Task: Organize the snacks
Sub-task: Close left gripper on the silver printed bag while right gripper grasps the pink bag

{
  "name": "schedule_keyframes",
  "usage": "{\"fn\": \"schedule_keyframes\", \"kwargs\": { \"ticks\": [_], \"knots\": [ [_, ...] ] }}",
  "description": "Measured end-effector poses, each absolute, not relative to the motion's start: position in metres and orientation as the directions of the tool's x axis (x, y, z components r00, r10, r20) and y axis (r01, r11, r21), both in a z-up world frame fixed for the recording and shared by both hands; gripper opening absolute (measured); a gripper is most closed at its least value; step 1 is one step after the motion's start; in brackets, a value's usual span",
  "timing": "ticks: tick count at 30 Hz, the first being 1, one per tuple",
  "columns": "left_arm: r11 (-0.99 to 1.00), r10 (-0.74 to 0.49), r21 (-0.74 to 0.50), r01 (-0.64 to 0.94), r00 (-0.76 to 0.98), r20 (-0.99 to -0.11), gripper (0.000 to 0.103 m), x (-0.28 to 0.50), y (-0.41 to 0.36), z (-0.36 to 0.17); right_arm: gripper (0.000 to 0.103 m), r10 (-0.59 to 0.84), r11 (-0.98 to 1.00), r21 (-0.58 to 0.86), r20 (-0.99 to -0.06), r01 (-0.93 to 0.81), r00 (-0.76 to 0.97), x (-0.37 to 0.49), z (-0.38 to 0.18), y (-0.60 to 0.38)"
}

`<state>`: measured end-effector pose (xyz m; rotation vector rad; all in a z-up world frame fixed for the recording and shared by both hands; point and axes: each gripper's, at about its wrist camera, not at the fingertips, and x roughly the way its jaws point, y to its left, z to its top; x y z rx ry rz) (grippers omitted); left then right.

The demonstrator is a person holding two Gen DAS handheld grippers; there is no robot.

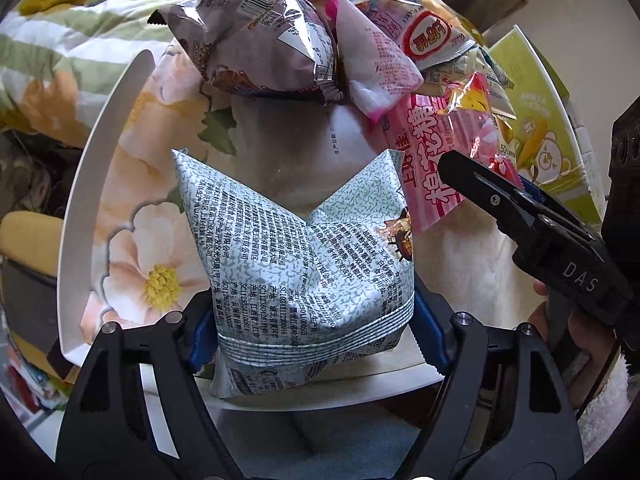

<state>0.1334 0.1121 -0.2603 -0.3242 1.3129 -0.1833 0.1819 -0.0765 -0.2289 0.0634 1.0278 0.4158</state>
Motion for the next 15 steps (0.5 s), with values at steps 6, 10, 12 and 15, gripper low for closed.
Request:
{"fn": "schedule_keyframes", "kwargs": {
  "ticks": [6, 10, 12, 15],
  "knots": [
    [0.941, -0.309, -0.333, -0.058, 0.25, -0.918, 0.077, 0.134, 0.108, -0.263, 0.078, 0.345, 0.922, 0.22, -0.84, -0.319, 0.419, 0.183, -0.238, -0.069],
    [0.939, -0.311, -0.337, -0.066, 0.251, -0.917, 0.077, 0.135, 0.111, -0.262, 0.06, 0.342, 0.928, 0.236, -0.848, -0.289, 0.406, 0.188, -0.244, -0.077],
    [0.939, -0.311, -0.337, -0.065, 0.253, -0.916, 0.077, 0.135, 0.112, -0.26, 0.059, 0.338, 0.929, 0.233, -0.848, -0.287, 0.408, 0.187, -0.243, -0.079],
    [0.939, -0.312, -0.338, -0.062, 0.261, -0.914, 0.077, 0.134, 0.114, -0.255, 0.058, 0.326, 0.933, 0.216, -0.85, -0.289, 0.414, 0.183, -0.239, -0.077]
  ]
}}
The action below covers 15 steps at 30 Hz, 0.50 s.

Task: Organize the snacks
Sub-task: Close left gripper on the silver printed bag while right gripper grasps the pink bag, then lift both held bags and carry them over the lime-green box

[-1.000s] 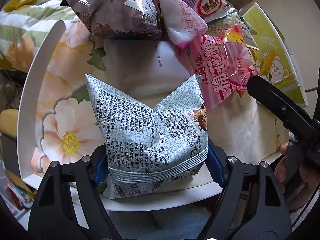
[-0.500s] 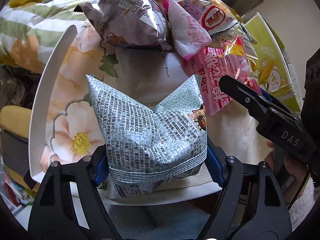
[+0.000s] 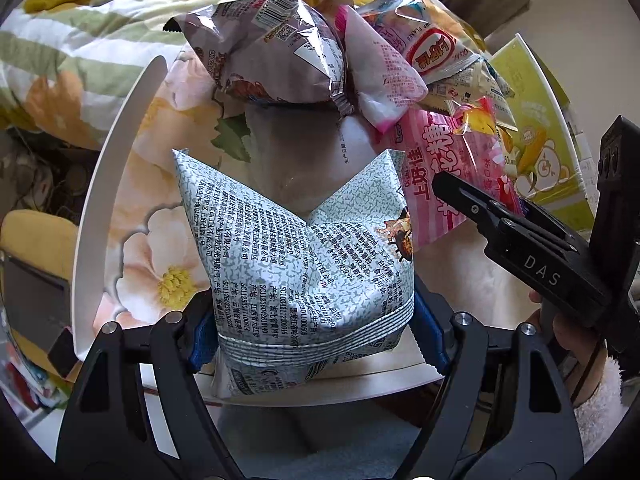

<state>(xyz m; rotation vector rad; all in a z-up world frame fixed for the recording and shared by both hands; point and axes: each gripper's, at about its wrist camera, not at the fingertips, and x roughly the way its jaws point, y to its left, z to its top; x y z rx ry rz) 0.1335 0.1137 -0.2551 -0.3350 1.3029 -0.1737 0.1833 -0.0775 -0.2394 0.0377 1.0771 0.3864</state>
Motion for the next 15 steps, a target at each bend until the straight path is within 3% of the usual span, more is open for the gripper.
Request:
{"fn": "schedule_keyframes", "kwargs": {
  "ticks": [15],
  "knots": [
    [0.94, -0.327, -0.342, 0.012, 0.33, -0.886, 0.076, 0.123, 0.121, -0.203, 0.058, 0.3, 0.949, 0.209, -0.829, -0.236, 0.472, 0.15, -0.2, -0.083]
  ]
}}
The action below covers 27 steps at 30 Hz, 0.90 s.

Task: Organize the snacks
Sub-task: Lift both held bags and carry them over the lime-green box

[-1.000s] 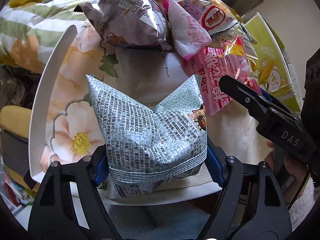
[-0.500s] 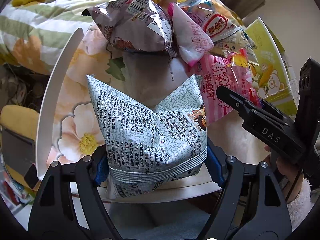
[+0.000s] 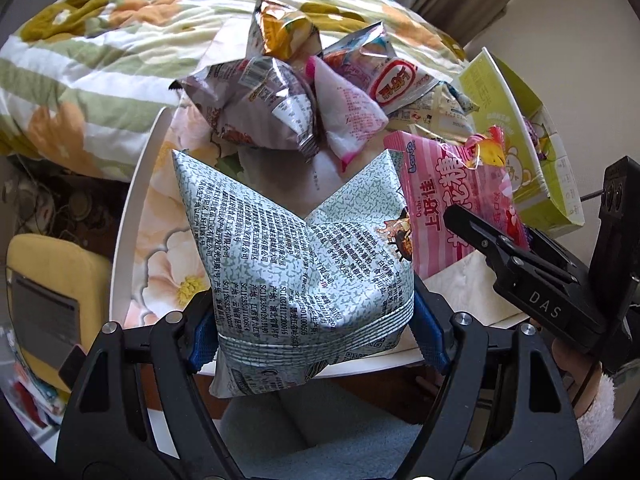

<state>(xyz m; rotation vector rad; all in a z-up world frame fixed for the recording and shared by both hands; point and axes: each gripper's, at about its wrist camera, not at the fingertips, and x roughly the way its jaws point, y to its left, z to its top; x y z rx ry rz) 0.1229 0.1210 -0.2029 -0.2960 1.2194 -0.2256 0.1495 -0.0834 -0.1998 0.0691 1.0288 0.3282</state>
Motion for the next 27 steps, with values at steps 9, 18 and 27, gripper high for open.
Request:
{"fn": "schedule_keyframes", "kwargs": {
  "ticks": [9, 18, 27],
  "knots": [
    [0.929, -0.369, -0.351, 0.121, 0.409, -0.835, 0.076, 0.142, 0.098, -0.146, 0.058, 0.271, 0.962, 0.224, -0.769, -0.153, 0.578, 0.116, -0.141, -0.12],
    [0.907, -0.42, -0.35, 0.233, 0.46, -0.782, 0.076, 0.167, 0.026, -0.096, 0.058, 0.183, 0.975, 0.218, -0.697, -0.038, 0.693, 0.103, -0.085, -0.198],
    [0.869, -0.486, -0.362, 0.336, 0.451, -0.748, 0.077, 0.212, -0.109, -0.072, 0.058, 0.091, 0.979, 0.197, -0.667, 0.058, 0.74, 0.118, -0.062, -0.303]
  ]
}}
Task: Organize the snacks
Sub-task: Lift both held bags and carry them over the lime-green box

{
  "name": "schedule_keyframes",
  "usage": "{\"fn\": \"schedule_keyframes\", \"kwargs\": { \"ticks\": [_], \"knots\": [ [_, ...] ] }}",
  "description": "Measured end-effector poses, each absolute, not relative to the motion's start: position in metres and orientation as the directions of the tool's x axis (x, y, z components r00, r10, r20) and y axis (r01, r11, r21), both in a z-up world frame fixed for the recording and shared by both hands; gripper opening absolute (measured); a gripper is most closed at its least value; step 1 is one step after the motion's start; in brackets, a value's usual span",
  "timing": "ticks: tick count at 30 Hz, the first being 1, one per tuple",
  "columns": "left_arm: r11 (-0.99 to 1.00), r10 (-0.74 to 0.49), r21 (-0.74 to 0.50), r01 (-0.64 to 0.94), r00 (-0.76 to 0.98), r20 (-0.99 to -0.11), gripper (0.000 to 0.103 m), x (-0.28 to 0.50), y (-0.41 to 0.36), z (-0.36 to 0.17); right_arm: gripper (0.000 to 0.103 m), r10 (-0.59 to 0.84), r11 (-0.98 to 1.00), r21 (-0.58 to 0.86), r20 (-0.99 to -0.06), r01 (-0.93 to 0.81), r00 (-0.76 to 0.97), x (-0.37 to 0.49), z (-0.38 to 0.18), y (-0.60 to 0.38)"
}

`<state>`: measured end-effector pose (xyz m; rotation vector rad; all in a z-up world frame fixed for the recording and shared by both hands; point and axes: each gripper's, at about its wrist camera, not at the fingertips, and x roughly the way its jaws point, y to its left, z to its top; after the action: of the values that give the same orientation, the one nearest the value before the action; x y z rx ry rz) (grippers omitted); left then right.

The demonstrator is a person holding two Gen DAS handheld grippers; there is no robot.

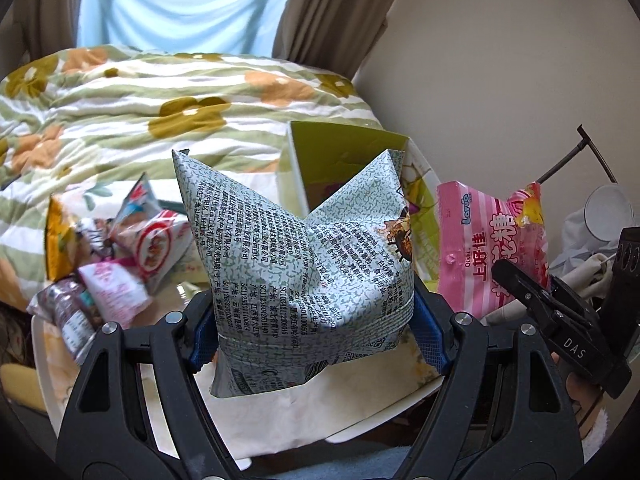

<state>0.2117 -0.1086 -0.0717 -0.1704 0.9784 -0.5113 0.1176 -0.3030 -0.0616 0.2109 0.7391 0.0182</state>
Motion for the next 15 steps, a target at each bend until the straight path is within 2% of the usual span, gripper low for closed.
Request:
{"fn": "schedule_keyframes", "kwargs": {
  "ticks": [6, 12, 15],
  "knots": [
    [0.854, -0.502, -0.369, 0.367, 0.392, -0.771, 0.077, 0.239, -0.196, -0.094, 0.058, 0.078, 0.975, 0.206, -0.659, 0.08, 0.749, 0.131, -0.063, -0.366],
    [0.866, -0.463, -0.346, 0.361, 0.318, -0.827, 0.077, 0.253, -0.258, -0.137, 0.058, 0.096, 0.97, 0.23, -0.669, 0.082, 0.737, 0.138, -0.071, -0.415],
    [0.882, -0.423, -0.307, 0.359, 0.313, -0.85, 0.085, 0.252, -0.28, -0.152, 0.058, 0.11, 0.969, 0.235, -0.678, 0.072, 0.727, 0.141, -0.077, -0.429]
  ]
}}
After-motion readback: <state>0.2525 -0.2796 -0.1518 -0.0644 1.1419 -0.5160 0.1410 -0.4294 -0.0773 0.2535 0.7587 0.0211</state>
